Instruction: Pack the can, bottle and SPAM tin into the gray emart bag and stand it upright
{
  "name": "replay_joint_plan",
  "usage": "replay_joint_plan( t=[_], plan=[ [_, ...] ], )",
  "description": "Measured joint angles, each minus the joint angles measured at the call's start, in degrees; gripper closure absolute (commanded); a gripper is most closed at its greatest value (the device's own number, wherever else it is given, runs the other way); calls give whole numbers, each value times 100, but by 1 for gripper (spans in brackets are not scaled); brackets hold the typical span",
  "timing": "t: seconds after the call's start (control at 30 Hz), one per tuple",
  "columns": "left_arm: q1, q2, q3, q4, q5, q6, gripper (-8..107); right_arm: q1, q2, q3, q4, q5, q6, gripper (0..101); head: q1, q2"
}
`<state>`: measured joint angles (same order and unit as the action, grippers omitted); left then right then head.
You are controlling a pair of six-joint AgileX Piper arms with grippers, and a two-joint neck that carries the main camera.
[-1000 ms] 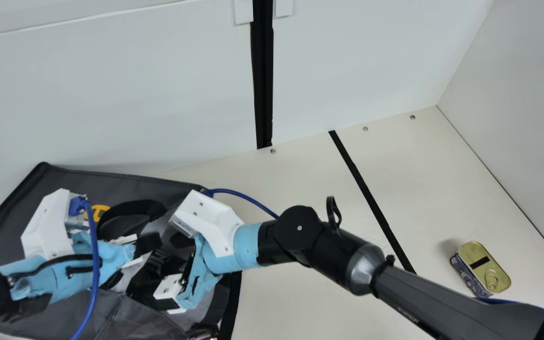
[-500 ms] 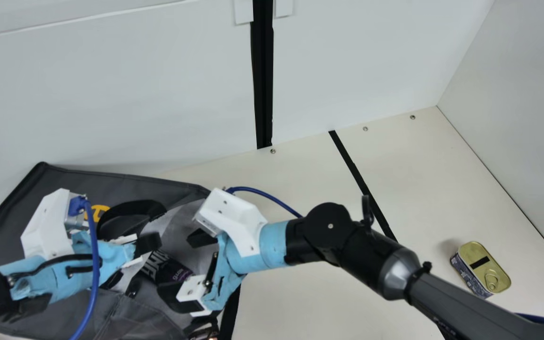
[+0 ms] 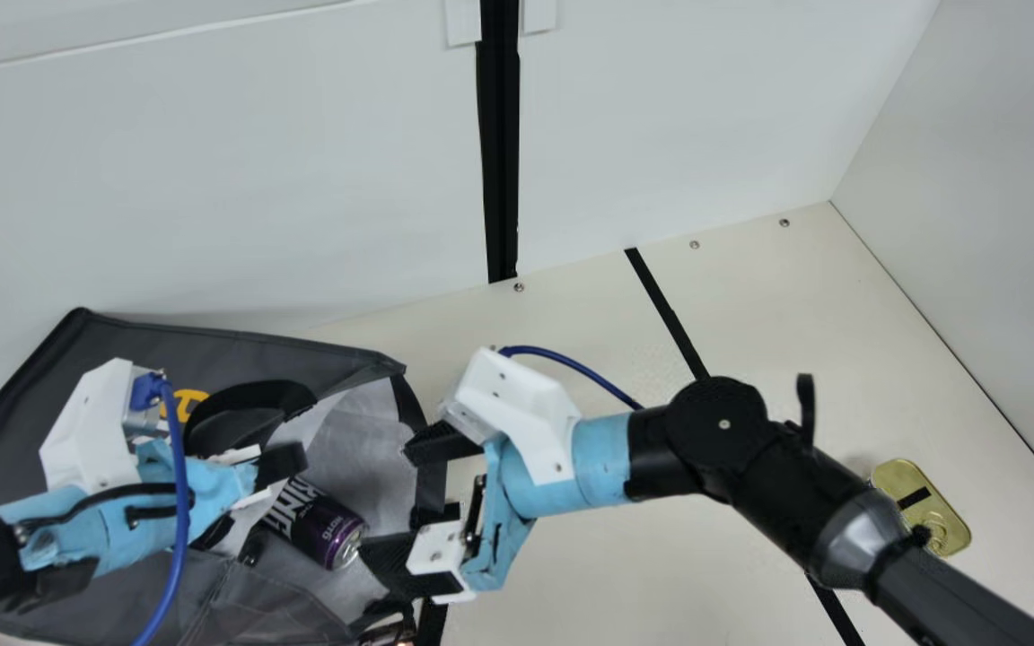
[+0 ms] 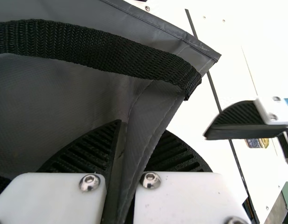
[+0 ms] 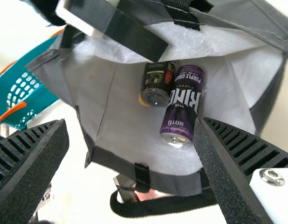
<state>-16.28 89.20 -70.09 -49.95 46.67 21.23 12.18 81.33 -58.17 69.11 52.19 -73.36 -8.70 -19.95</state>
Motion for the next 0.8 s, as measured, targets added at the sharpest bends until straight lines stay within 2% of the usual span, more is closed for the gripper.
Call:
replay_joint_plan(
  t=[0.53,0.7,0.8],
  plan=[
    [0,0,0,0,0,0,107,-1469,-462,-26,-230,1396,-376,6,0,9],
    [0,0,0,0,0,0,107,-1922,-517,-86,-285,1633,-418,6,0,9],
    [0,0,0,0,0,0,107,-2184,-544,-121,-324,1652,-411,6,0,0]
  ],
)
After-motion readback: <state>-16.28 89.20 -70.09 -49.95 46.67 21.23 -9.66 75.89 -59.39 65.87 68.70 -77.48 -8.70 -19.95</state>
